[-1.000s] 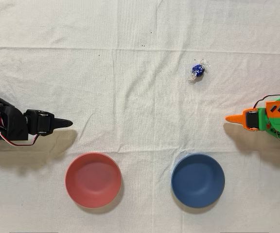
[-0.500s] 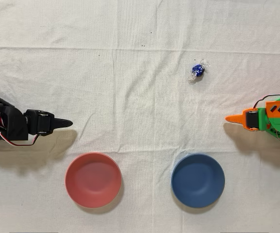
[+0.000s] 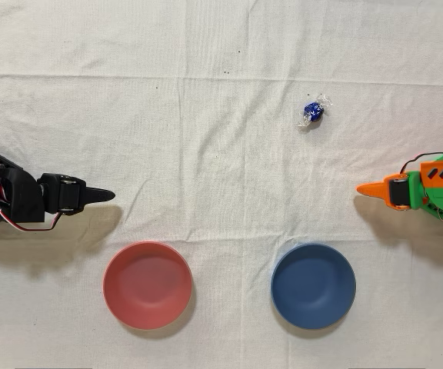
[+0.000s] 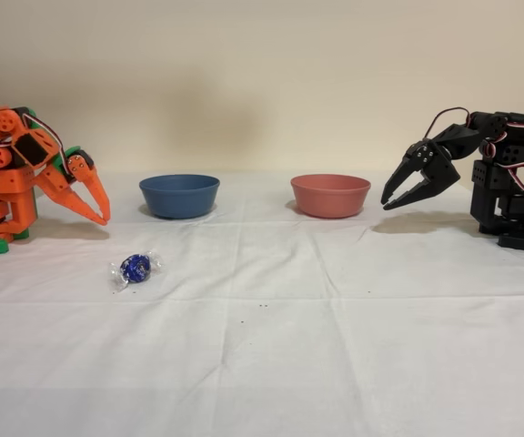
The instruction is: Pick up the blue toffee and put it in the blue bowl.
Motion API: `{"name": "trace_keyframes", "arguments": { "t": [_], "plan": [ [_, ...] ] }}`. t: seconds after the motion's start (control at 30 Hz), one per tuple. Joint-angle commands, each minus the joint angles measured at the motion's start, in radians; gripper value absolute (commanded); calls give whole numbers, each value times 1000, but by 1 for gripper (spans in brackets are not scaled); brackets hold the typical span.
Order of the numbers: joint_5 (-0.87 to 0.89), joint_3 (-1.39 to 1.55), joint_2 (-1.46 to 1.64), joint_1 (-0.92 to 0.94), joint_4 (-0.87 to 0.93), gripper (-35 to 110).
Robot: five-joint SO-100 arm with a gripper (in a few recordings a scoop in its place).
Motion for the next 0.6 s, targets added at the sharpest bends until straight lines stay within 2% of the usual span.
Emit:
{"name": "trace_keyframes", "arguments": {
  "t": [0.0, 0.27, 0.4, 0.57],
  "plan": [
    [-98, -83, -2, 35, -23, 0],
    [-161, -261, -2, 29, -152, 0],
    [-115, -354, -52, 26, -172, 0],
    [-5, -572, -304, 54, -178, 0]
  ]
}}
